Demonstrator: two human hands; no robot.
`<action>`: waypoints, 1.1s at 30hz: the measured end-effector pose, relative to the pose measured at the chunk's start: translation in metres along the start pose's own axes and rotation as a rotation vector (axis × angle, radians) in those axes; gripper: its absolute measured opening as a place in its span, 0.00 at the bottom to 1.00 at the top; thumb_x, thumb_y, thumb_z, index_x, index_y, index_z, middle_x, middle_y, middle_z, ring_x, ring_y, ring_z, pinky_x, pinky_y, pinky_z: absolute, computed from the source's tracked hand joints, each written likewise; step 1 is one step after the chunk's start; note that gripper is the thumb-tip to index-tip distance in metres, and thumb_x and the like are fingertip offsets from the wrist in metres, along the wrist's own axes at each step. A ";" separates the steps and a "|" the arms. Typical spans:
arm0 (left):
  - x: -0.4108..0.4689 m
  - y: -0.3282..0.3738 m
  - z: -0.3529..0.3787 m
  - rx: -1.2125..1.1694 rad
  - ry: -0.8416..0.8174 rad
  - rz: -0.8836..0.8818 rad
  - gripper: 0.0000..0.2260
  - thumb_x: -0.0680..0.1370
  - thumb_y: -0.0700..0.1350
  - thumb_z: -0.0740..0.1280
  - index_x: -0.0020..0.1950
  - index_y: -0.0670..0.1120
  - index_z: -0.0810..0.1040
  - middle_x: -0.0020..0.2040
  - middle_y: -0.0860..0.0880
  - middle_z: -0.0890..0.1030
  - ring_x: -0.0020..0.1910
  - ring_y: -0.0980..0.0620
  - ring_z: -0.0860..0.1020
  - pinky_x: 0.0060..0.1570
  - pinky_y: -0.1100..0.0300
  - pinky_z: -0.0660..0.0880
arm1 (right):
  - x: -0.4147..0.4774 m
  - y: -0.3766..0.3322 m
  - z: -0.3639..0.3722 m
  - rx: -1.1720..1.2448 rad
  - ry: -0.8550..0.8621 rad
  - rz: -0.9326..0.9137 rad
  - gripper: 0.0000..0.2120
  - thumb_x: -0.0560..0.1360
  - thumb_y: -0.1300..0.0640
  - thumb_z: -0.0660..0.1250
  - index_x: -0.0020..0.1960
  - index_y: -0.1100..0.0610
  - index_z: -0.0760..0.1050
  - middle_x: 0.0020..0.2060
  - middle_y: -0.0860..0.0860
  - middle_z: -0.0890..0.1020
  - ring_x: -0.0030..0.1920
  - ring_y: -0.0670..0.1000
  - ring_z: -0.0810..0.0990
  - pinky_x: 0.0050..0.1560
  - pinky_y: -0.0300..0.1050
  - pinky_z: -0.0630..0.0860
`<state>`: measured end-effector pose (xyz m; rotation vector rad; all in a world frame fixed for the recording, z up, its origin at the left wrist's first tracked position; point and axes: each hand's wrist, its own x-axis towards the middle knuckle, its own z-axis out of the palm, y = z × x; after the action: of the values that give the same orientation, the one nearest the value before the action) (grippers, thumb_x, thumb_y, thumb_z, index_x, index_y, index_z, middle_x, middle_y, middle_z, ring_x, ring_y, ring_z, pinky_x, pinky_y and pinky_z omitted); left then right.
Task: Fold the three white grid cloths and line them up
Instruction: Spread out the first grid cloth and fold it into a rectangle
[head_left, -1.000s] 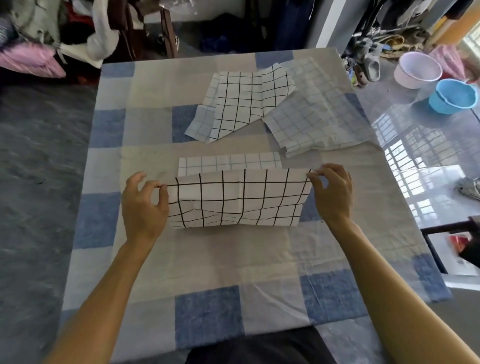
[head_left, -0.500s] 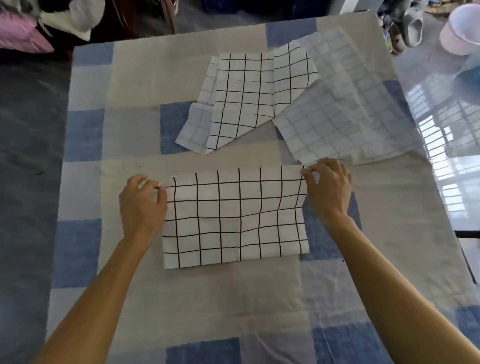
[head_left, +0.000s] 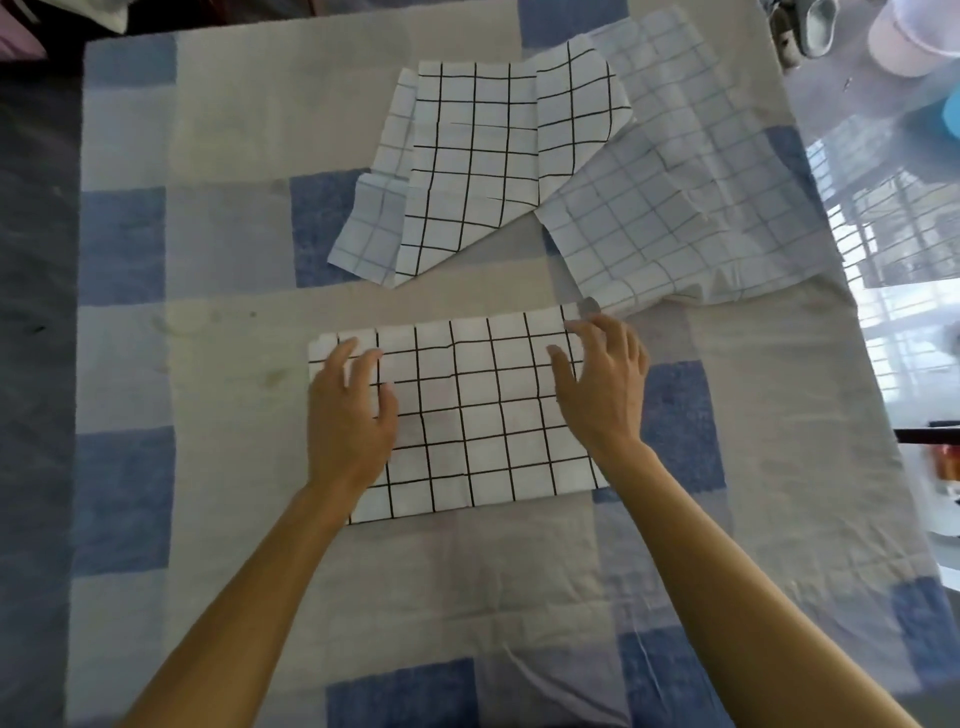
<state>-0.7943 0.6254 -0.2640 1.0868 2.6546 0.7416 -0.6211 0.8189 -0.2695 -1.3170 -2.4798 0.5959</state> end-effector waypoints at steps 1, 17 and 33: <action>-0.008 0.006 0.004 -0.001 -0.047 0.006 0.17 0.77 0.43 0.63 0.65 0.41 0.72 0.69 0.40 0.68 0.67 0.42 0.67 0.65 0.51 0.63 | -0.008 -0.005 0.003 0.002 -0.019 -0.024 0.15 0.78 0.49 0.64 0.61 0.56 0.74 0.60 0.55 0.74 0.63 0.56 0.70 0.66 0.54 0.63; -0.033 -0.007 0.049 0.295 -0.394 -0.038 0.28 0.81 0.59 0.50 0.78 0.48 0.48 0.78 0.42 0.43 0.76 0.44 0.41 0.73 0.46 0.40 | -0.055 -0.042 0.050 -0.111 -0.419 -0.188 0.22 0.81 0.48 0.56 0.73 0.53 0.61 0.76 0.57 0.55 0.77 0.56 0.47 0.74 0.52 0.45; -0.043 -0.020 0.060 0.256 -0.291 -0.046 0.28 0.80 0.59 0.49 0.77 0.47 0.54 0.77 0.39 0.51 0.76 0.42 0.47 0.73 0.43 0.46 | -0.063 -0.016 0.064 -0.215 -0.461 -0.174 0.30 0.80 0.41 0.45 0.78 0.53 0.47 0.77 0.56 0.43 0.76 0.55 0.38 0.75 0.56 0.39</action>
<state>-0.7551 0.6061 -0.3270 1.0919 2.5566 0.2157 -0.6246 0.7434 -0.3208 -1.1120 -3.0696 0.6681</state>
